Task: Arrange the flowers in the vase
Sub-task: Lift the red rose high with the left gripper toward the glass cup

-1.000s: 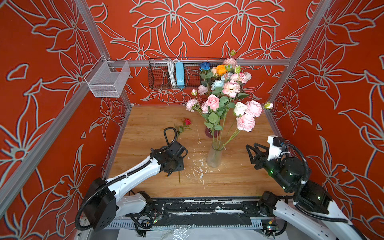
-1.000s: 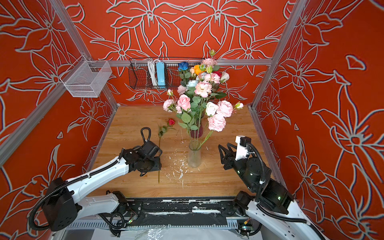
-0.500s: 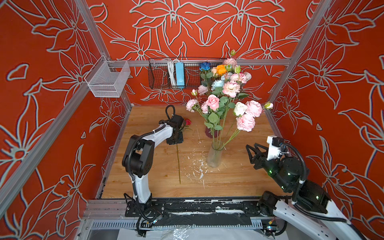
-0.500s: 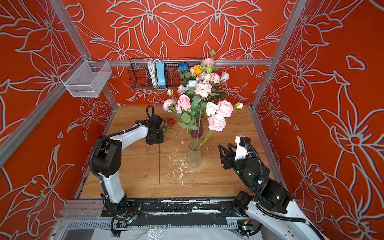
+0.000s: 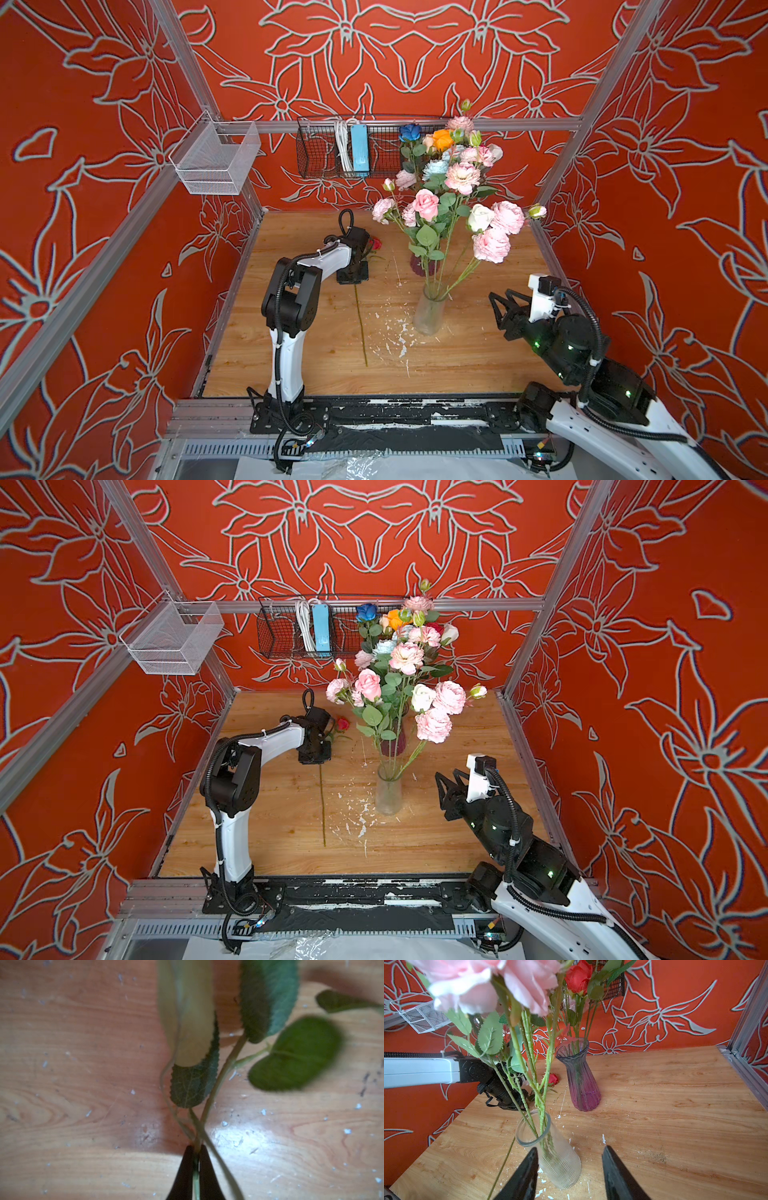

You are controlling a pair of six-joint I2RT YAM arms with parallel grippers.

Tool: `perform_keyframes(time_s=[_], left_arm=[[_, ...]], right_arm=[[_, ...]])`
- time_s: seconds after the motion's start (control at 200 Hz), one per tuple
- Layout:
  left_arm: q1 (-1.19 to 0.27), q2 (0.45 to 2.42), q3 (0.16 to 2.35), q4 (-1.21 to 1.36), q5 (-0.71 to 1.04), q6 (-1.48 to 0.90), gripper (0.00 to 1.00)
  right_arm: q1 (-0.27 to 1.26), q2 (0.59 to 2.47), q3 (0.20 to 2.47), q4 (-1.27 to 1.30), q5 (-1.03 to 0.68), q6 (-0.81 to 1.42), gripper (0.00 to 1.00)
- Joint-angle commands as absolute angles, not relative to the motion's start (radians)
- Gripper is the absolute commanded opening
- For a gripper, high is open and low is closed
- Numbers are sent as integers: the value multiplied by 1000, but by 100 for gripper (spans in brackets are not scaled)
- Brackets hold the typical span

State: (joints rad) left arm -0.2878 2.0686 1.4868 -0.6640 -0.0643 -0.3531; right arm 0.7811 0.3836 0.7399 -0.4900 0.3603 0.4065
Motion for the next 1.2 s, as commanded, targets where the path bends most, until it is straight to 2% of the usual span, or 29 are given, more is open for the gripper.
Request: perform_keyframes(time_s=[0.0,0.055,0.275,0.55,0.771,0.996,1.196], left_arm=[[-284,2056,1485,-698,-62,-335,3],[-284,2024,1479,-705,-61,-337,0],[-296,1755,1371,-679,-14,-372,0],[-327,1224,1059,-375,143,-436,0],[-379,957,1014,-162,194,-393,0],[-421,921,1203,-71,270,-295,0],[-512,978,1270,99,321,-289,0]], right_arm=[[788,368,747,-510,394,427,51],[788,368,750,-513,395,425,51],[787,386,750,-514,396,419,51],[788,380,679,-518,387,493,51],[785,371,561,-529,385,579,52],[739,262,392,-537,350,701,56],[677,257,376,-509,250,726,56]])
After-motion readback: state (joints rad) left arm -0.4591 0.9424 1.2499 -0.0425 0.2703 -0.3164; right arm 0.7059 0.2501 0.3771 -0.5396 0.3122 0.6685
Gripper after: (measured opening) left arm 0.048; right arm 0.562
